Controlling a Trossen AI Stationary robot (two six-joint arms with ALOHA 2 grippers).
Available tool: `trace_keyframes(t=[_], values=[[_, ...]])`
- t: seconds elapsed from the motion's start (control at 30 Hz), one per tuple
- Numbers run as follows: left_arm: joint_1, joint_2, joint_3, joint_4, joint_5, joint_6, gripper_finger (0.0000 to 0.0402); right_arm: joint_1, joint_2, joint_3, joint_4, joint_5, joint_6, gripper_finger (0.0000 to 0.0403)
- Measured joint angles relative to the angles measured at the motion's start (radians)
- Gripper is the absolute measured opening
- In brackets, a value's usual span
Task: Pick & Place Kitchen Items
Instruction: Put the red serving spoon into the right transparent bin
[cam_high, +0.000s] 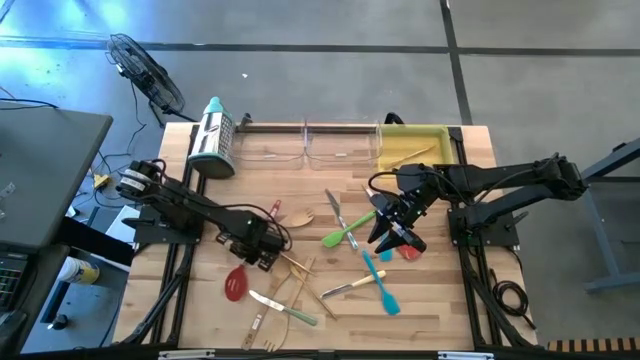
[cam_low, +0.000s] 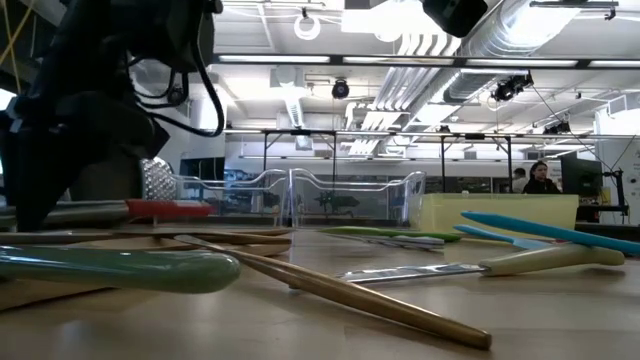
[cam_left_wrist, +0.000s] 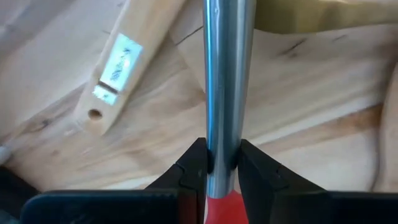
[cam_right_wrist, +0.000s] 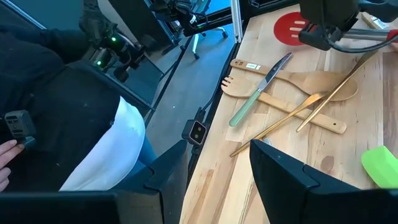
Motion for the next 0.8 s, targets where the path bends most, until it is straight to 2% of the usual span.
trace_keyframes(t=[0.27,0.53,0.63,0.8], values=[[0.000,-0.001,0.171,-0.185,-0.061,0.061,0.0040,0.000,0.000,0.000,0.000,0.000,0.000,0.0164],[0.001,-0.003,0.424,-0.401,-0.238,0.096,0.0038,0.000,0.000,0.000,0.000,0.000,-0.010,0.0164],[0.001,-0.003,0.491,-0.477,-0.315,0.093,0.0038,0.000,0.000,0.000,0.000,0.002,-0.027,0.0164],[0.001,-0.004,0.565,-0.549,-0.376,0.087,0.0038,0.000,-0.004,0.000,0.019,0.045,-0.085,0.0164]])
